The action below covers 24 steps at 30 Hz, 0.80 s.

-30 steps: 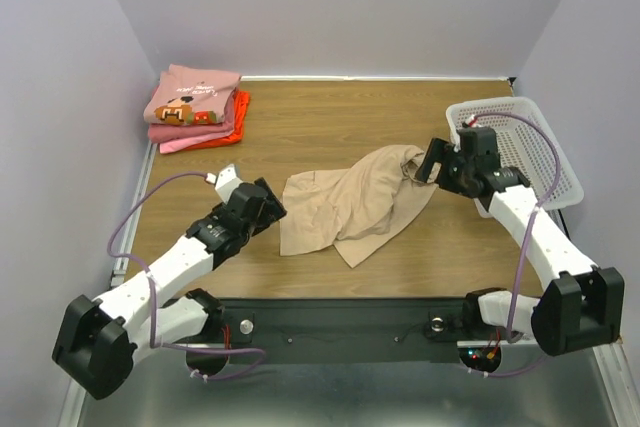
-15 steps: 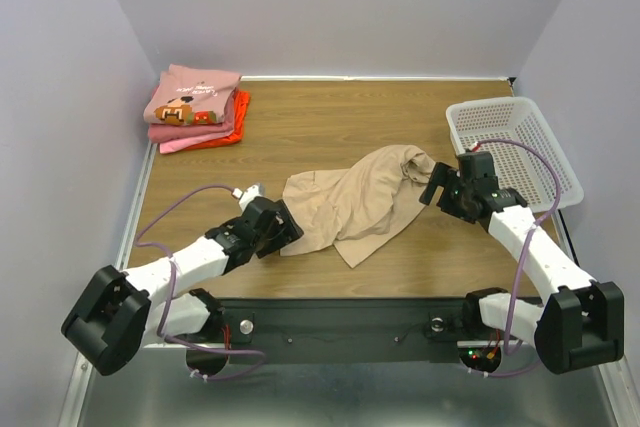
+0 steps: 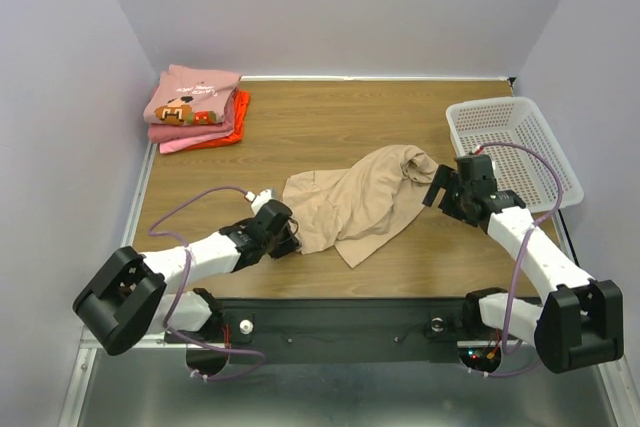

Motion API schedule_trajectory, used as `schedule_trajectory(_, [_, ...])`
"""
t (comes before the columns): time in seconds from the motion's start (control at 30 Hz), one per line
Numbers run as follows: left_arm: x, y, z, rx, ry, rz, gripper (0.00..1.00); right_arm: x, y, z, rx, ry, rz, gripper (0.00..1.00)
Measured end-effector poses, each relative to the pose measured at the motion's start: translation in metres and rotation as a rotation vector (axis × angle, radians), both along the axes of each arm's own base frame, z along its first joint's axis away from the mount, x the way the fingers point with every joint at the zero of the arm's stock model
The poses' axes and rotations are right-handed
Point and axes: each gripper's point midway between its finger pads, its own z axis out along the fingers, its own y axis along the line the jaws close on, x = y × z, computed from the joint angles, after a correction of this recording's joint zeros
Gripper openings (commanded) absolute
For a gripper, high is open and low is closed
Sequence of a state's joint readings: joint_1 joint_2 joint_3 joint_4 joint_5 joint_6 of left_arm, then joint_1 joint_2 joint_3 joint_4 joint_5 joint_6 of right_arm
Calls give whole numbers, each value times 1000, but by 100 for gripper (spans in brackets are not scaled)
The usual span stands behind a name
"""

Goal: Fold and stack the t-shirts
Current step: Flatten the tshirt out

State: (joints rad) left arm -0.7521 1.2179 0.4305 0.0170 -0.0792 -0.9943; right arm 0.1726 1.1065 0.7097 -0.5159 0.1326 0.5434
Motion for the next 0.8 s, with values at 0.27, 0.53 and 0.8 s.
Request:
schedule_trajectory(0.27, [13, 15, 54, -6, -166, 42, 0, 0, -3, -8, -17, 26, -17, 100])
schedule_trajectory(0.53, [28, 41, 123, -38, -359, 169, 0, 2, -10, -25, -47, 79, -69, 88])
schedule_trajectory(0.8, [29, 68, 135, 20, -397, 259, 0, 17, 6, -52, 6, 149, -35, 75])
